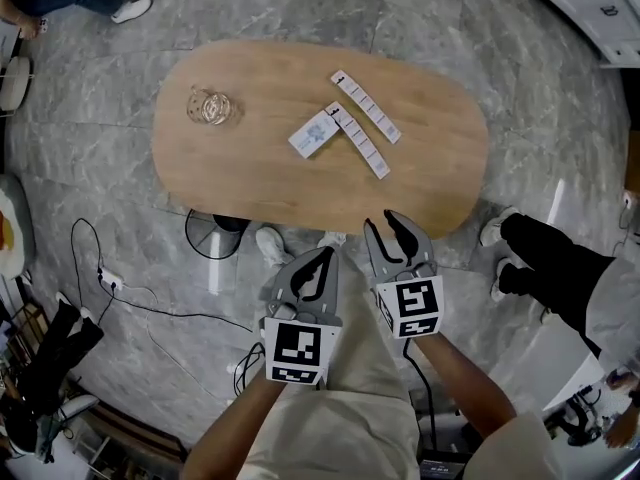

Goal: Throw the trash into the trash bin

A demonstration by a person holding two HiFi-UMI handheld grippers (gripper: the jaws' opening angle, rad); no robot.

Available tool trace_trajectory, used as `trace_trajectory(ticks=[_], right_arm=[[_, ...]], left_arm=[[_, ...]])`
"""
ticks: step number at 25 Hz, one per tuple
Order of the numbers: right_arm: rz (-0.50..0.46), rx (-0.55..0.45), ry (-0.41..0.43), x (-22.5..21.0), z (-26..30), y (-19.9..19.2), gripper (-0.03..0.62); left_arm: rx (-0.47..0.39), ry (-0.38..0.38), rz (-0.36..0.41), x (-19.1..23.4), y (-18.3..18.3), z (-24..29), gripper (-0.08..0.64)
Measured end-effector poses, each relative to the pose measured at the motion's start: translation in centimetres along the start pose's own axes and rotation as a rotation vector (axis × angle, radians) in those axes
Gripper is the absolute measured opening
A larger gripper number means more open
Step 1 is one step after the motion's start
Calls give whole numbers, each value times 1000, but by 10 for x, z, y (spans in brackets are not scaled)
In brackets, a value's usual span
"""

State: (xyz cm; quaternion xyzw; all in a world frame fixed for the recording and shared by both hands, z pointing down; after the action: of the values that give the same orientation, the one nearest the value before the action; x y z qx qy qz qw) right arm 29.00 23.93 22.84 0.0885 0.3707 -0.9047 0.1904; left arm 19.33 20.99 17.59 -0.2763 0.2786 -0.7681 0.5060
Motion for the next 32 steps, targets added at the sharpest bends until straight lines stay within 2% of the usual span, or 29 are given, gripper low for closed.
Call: trace_trajectory(ticks=[18, 32], right_arm=[[-49, 143, -51, -84, 114, -64, 192], [-92, 264, -41, -127, 182, -97, 230]], left_arm=[[69, -12, -61, 18, -61, 105, 0], [105, -16, -98, 21, -85, 147, 0]])
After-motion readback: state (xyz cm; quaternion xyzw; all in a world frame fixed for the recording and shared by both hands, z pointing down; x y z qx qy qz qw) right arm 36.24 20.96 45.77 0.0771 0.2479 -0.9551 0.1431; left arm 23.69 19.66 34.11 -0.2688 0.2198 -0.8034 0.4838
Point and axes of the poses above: the fingertips, and each gripper's own axes: z forward along the fingers, x to its left, y out of its top, the point moved 2 cm from there along -z, backward along the fingers, and after that the axes turned 13 degrees about z, right-handed, at the moved point
